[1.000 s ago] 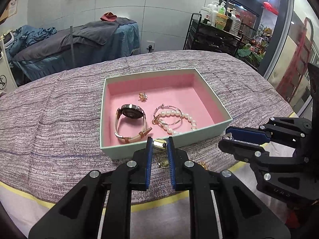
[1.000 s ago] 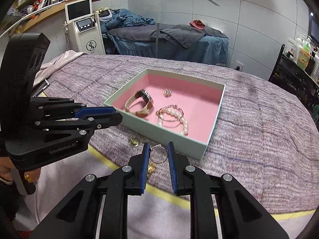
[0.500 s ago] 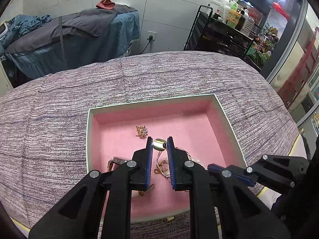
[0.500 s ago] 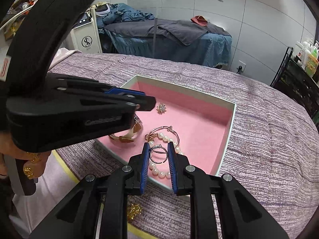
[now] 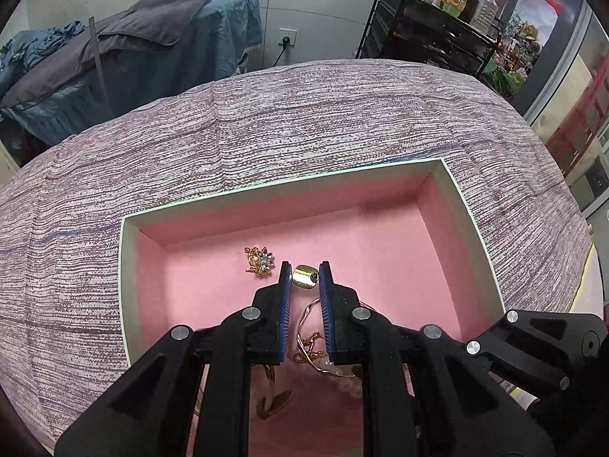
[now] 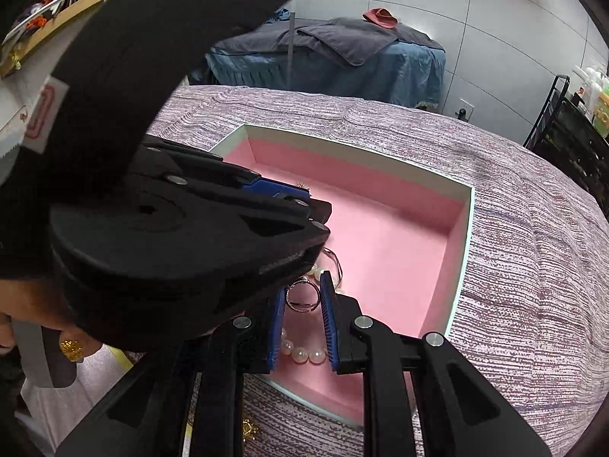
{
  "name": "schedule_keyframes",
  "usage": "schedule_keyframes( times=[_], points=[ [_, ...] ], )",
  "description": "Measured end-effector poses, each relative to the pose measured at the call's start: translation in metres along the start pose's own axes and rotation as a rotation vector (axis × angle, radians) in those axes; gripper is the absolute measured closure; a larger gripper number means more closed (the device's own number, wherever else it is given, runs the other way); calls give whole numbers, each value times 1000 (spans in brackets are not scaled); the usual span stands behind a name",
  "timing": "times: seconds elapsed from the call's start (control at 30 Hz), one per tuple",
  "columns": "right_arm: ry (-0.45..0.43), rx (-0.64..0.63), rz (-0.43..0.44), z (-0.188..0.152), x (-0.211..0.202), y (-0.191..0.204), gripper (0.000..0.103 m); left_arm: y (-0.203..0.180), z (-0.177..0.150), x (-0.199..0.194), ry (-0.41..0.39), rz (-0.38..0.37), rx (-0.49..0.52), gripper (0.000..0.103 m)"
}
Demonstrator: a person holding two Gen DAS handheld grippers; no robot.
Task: Organize jewelry
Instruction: 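Carry the ring and gold charm into the box and open both tools, then withdraw both tools and move the right tool toward the gold brooch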
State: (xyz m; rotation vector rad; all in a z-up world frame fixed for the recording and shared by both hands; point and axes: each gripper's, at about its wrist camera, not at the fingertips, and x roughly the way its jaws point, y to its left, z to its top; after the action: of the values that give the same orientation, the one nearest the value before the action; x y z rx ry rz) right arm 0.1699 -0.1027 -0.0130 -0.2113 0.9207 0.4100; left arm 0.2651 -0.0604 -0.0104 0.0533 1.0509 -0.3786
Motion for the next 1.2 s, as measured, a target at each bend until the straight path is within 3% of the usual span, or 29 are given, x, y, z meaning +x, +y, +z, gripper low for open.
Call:
schedule_keyframes(
  times=[0.3, 0.4, 0.47, 0.53, 0.57, 0.6, 0.67, 0.73, 0.9, 1.2],
  points=[
    [-13, 8, 4, -3, 0, 1, 85, -6, 1, 5, 4, 9, 28, 87],
    [-36, 2, 16, -5, -7, 4, 72, -5, 0, -2, -18, 5, 24, 87],
    [-57, -3, -2, -7, -13, 7, 55, -4, 1, -10, -39, -3, 12, 79],
    [-87, -7, -13, -9, -22, 9, 49, -1, 1, -23, -80, -1, -5, 44],
    [-96, -9, -17, -10, -26, 10, 48, 1, 0, -33, -116, 9, -16, 36],
    [-105, -12, -23, -12, -31, 10, 46, 1, -2, -42, -149, 17, -23, 29],
    [-124, -10, -41, -16, -40, 9, 38, 4, -7, -60, -200, 31, -32, 25],
    [-143, 4, -47, -23, -52, 6, 32, 6, -18, -79, -256, 58, -42, 13],
    [-167, 60, -32, -41, -75, -4, 25, 10, -54, -112, -350, 83, -66, 6],
    [-128, 120, -63, -78, -87, -18, 22, 8, -118, -123, -333, 141, -19, 6]
  ],
)
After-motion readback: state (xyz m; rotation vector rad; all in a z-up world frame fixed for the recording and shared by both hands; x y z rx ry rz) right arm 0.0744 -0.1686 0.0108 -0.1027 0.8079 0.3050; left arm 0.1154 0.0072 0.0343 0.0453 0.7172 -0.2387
